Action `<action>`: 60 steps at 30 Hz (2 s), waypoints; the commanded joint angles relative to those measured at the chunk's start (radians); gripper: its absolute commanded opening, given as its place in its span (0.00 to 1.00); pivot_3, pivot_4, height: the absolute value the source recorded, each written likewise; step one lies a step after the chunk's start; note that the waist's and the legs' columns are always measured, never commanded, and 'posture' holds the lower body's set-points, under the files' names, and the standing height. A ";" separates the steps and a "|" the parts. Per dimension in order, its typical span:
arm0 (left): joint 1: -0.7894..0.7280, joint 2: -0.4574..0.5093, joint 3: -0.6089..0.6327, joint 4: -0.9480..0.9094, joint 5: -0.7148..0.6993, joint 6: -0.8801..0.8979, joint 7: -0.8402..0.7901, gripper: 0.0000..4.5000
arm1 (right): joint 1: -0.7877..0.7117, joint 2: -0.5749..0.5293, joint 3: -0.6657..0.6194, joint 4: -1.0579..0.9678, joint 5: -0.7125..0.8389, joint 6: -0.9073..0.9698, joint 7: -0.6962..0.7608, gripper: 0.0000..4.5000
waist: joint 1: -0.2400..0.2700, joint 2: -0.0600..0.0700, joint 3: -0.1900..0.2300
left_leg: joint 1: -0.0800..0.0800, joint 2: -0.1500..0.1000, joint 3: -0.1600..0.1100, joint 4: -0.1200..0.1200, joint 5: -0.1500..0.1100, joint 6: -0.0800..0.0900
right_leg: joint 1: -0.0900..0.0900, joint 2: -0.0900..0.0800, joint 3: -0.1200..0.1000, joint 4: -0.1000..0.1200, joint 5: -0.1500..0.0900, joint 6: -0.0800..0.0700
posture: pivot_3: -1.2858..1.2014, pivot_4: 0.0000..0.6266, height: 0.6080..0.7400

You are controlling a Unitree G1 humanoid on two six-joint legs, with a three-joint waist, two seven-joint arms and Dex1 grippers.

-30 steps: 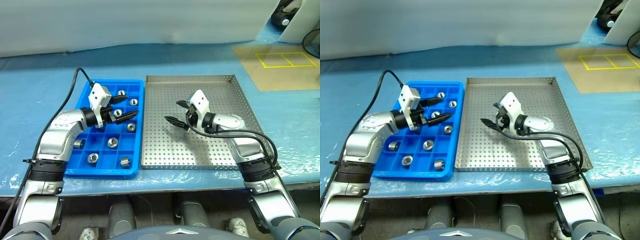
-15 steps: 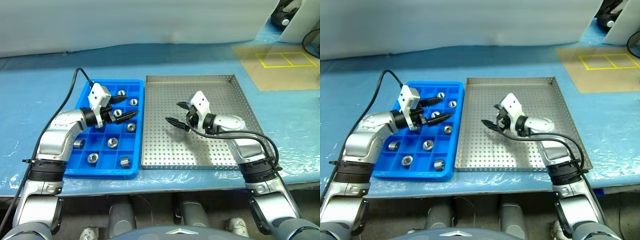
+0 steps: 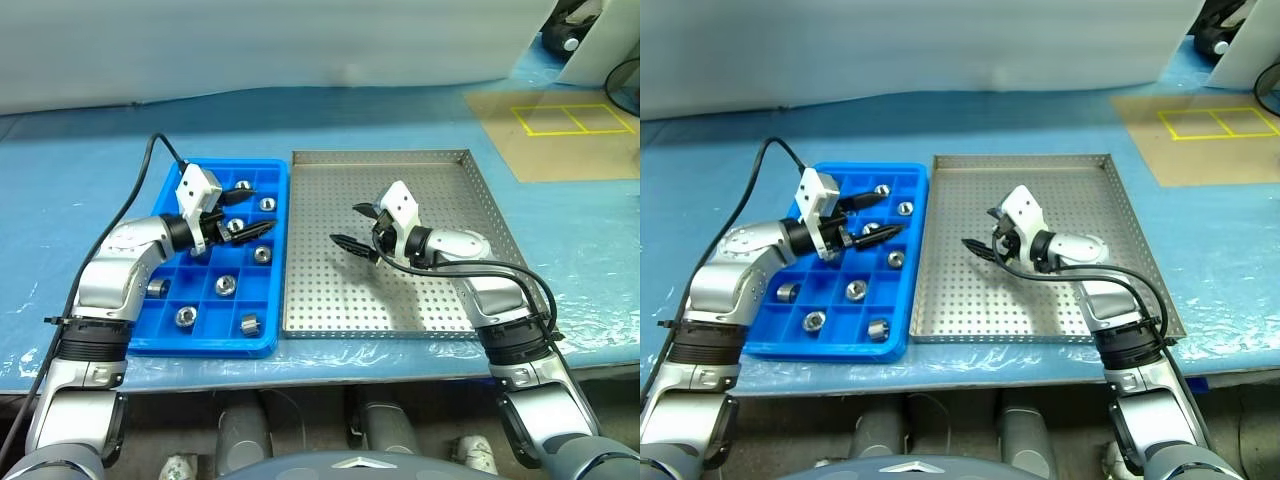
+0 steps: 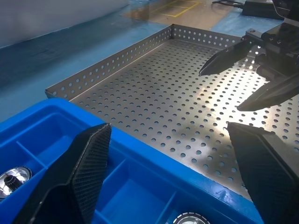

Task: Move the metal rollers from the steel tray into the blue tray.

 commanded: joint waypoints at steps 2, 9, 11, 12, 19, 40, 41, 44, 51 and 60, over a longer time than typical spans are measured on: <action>-0.019 0.020 0.027 -0.008 -0.011 -0.012 -0.011 0.94 | -0.013 -0.004 -0.019 -0.022 0.010 -0.015 -0.002 0.96 | 0.000 0.000 0.000 | 0.000 0.000 0.000 0.000 0.000 0.000 | 0.000 0.000 0.000 0.000 0.000 0.000 | 0.45 0.24 1.00; -0.033 0.013 0.019 0.014 -0.010 -0.020 -0.018 0.94 | 0.007 -0.017 -0.029 -0.047 0.019 -0.004 -0.002 0.96 | -0.001 0.000 0.000 | 0.000 0.000 0.000 0.000 0.000 0.000 | 0.000 0.000 0.000 0.000 0.000 0.000 | 0.44 0.24 1.00; -0.035 0.004 0.011 0.016 -0.010 -0.018 -0.018 0.94 | 0.010 -0.022 -0.033 -0.052 0.022 0.001 -0.001 0.96 | -0.002 0.000 0.000 | 0.000 0.000 0.000 0.000 0.000 0.000 | 0.000 0.000 0.000 0.000 0.000 0.000 | 0.44 0.24 1.00; -0.036 -0.001 0.008 0.017 -0.010 -0.017 -0.017 0.94 | 0.011 -0.025 -0.035 -0.055 0.024 0.003 -0.001 0.96 | -0.003 0.000 0.000 | 0.000 0.000 0.000 0.000 0.000 0.000 | 0.000 0.000 0.000 0.000 0.000 0.000 | 0.43 0.24 1.00; -0.070 0.001 0.003 0.058 -0.002 -0.021 -0.041 0.94 | 0.048 -0.026 -0.036 -0.094 0.023 0.019 -0.016 0.96 | -0.007 0.000 0.000 | 0.000 0.000 0.000 0.000 0.000 0.000 | 0.000 0.000 0.000 0.000 0.000 0.000 | 0.42 0.24 1.00; -0.104 -0.039 -0.016 0.132 0.018 -0.074 -0.084 0.94 | 0.048 -0.085 -0.067 -0.133 0.045 0.052 -0.001 0.96 | -0.009 0.000 0.000 | 0.000 0.000 0.001 0.000 -0.002 0.003 | 0.000 0.000 0.001 0.000 0.000 0.000 | 0.42 0.24 1.00; -0.102 -0.038 -0.017 0.136 0.022 -0.076 -0.081 0.94 | 0.042 -0.089 -0.071 -0.130 0.048 0.052 0.002 0.96 | -0.009 0.000 0.000 | 0.000 0.000 0.001 0.000 -0.002 0.003 | 0.000 0.000 0.001 0.000 0.000 0.000 | 0.42 0.24 1.00; -0.100 -0.036 -0.013 0.134 0.021 -0.074 -0.077 0.94 | 0.030 -0.097 -0.084 -0.118 0.056 0.049 0.006 0.96 | -0.009 0.000 0.000 | 0.000 0.000 0.001 0.000 -0.002 0.003 | 0.000 0.000 0.001 0.000 0.000 0.000 | 0.42 0.24 1.00; -0.080 -0.025 -0.003 0.109 0.016 -0.070 -0.075 0.94 | 0.035 -0.108 -0.090 -0.121 0.071 0.053 0.021 0.96 | -0.008 0.000 0.000 | 0.000 0.000 0.001 0.000 -0.002 0.004 | 0.000 0.000 0.001 0.000 0.000 0.000 | 0.43 0.24 1.00; -0.083 -0.007 0.013 0.119 0.019 -0.088 -0.071 0.94 | 0.012 -0.101 -0.131 -0.110 0.109 0.065 0.015 0.96 | -0.007 0.000 0.000 | 0.000 0.000 0.001 0.000 -0.002 0.004 | 0.000 0.000 0.001 0.000 0.000 0.000 | 0.43 0.24 1.00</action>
